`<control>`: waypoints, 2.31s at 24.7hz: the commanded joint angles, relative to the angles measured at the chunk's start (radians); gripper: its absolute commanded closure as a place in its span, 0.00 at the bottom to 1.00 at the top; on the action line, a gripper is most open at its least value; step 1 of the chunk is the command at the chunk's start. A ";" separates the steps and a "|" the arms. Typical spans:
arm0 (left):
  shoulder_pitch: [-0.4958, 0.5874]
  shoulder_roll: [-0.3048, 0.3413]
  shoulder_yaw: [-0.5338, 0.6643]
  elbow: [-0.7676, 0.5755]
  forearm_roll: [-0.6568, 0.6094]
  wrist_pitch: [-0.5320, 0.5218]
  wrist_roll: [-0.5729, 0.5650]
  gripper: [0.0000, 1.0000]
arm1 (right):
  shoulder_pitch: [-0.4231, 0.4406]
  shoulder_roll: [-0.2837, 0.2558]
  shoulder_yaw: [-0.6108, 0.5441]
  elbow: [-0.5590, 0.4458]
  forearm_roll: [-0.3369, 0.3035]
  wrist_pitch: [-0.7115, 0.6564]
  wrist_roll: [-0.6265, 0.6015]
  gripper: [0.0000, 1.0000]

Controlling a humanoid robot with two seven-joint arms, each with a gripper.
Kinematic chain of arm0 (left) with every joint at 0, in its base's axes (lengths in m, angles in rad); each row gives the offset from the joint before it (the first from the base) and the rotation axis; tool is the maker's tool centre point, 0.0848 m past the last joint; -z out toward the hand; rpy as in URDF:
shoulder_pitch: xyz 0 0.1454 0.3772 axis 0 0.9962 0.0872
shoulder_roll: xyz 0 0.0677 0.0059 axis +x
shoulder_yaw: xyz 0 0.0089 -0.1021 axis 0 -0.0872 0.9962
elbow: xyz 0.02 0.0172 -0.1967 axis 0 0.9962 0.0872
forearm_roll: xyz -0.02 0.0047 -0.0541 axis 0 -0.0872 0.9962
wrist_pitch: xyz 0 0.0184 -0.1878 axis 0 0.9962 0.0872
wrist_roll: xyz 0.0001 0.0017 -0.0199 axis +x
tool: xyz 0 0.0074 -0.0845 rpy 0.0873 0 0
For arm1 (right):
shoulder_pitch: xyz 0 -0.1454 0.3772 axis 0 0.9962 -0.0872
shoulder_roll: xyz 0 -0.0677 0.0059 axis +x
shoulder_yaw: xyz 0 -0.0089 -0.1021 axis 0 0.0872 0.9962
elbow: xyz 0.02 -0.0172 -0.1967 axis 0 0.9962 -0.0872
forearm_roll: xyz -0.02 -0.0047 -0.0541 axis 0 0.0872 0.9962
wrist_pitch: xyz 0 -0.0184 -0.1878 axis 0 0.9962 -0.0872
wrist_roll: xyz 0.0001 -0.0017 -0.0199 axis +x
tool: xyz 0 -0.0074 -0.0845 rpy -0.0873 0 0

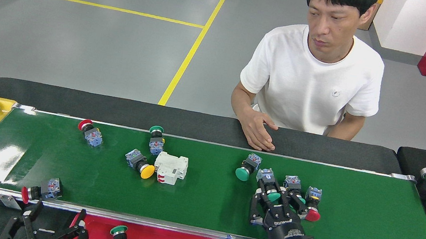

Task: Pick switch part from conveyor to tray

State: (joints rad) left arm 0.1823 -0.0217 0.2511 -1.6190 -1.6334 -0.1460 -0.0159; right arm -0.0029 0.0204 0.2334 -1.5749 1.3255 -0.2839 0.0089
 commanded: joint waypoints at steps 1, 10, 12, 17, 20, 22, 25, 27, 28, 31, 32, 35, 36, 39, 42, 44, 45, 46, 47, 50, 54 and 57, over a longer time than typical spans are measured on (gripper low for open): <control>-0.047 0.028 0.019 0.050 -0.003 0.043 0.005 0.00 | 0.029 -0.002 0.001 -0.057 -0.005 -0.162 -0.006 0.84; -0.242 0.140 0.034 0.283 -0.002 0.072 0.005 0.00 | 0.026 0.072 0.221 -0.019 0.006 0.003 0.143 0.02; -0.297 0.149 0.034 0.346 -0.003 0.072 0.005 0.00 | 0.017 0.070 0.219 -0.020 0.004 0.011 0.144 0.02; -0.402 0.224 0.017 0.521 -0.005 0.072 -0.001 0.24 | 0.009 0.070 0.144 -0.063 0.003 0.077 0.141 0.02; -0.443 0.247 0.016 0.593 -0.003 0.057 -0.001 0.58 | 0.004 0.073 0.046 -0.102 0.004 0.170 0.137 0.02; -0.451 0.249 0.017 0.614 0.003 0.033 -0.003 0.78 | 0.001 0.062 -0.006 -0.114 0.007 0.273 0.112 0.02; -0.448 0.238 0.022 0.608 0.029 -0.004 -0.032 0.95 | 0.011 0.009 -0.060 -0.114 0.009 0.417 0.016 0.02; -0.434 0.235 0.020 0.584 0.090 -0.017 -0.035 0.95 | 0.043 -0.034 -0.065 -0.114 0.009 0.494 -0.049 0.02; -0.415 0.235 0.019 0.544 0.135 -0.023 -0.035 0.95 | 0.083 -0.053 -0.065 -0.114 0.009 0.531 -0.083 0.02; -0.310 0.236 0.019 0.380 0.205 -0.102 -0.036 0.95 | 0.152 -0.060 -0.069 -0.114 0.008 0.552 -0.125 0.01; -0.260 0.236 0.019 0.309 0.216 -0.135 -0.036 0.94 | 0.176 -0.060 -0.069 -0.117 0.006 0.552 -0.127 0.01; -0.092 0.230 0.019 0.100 0.248 -0.247 -0.024 0.93 | 0.248 -0.074 -0.069 -0.149 0.006 0.542 -0.132 0.01; -0.050 0.224 0.017 0.056 0.253 -0.294 -0.016 0.93 | 0.253 -0.080 -0.069 -0.158 0.004 0.542 -0.133 0.01; 0.036 0.181 -0.018 -0.045 0.242 -0.415 0.002 0.92 | 0.250 -0.079 -0.069 -0.166 0.004 0.542 -0.135 0.01; 0.092 0.192 -0.133 -0.065 0.236 -0.463 0.014 0.91 | 0.250 -0.082 -0.069 -0.171 0.006 0.542 -0.135 0.01; 0.114 0.215 -0.207 -0.073 0.215 -0.475 0.024 0.88 | 0.250 -0.082 -0.071 -0.171 0.004 0.543 -0.135 0.01; 0.121 0.221 -0.227 -0.076 0.205 -0.477 0.031 0.85 | 0.250 -0.082 -0.072 -0.171 0.004 0.543 -0.135 0.01; 0.128 0.221 -0.240 -0.081 0.204 -0.475 0.036 0.70 | 0.250 -0.082 -0.072 -0.171 0.004 0.543 -0.135 0.01; 0.131 0.206 -0.239 -0.084 0.204 -0.475 0.036 0.50 | 0.250 -0.082 -0.072 -0.171 0.004 0.543 -0.135 0.01; 0.131 0.195 -0.234 -0.099 0.204 -0.474 0.039 0.00 | 0.250 -0.082 -0.074 -0.171 0.004 0.543 -0.135 0.01; 0.137 0.187 -0.197 -0.124 0.211 -0.474 0.039 0.00 | 0.250 -0.082 -0.077 -0.172 0.004 0.546 -0.135 0.01; 0.149 0.138 -0.069 -0.121 0.233 -0.466 0.033 0.00 | 0.250 -0.080 -0.085 -0.171 0.004 0.546 -0.135 0.01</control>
State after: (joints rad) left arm 0.3327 0.1243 0.1548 -1.7297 -1.4088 -0.6214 0.0164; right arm 0.2538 -0.0558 0.1546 -1.7311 1.3311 0.2599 -0.1188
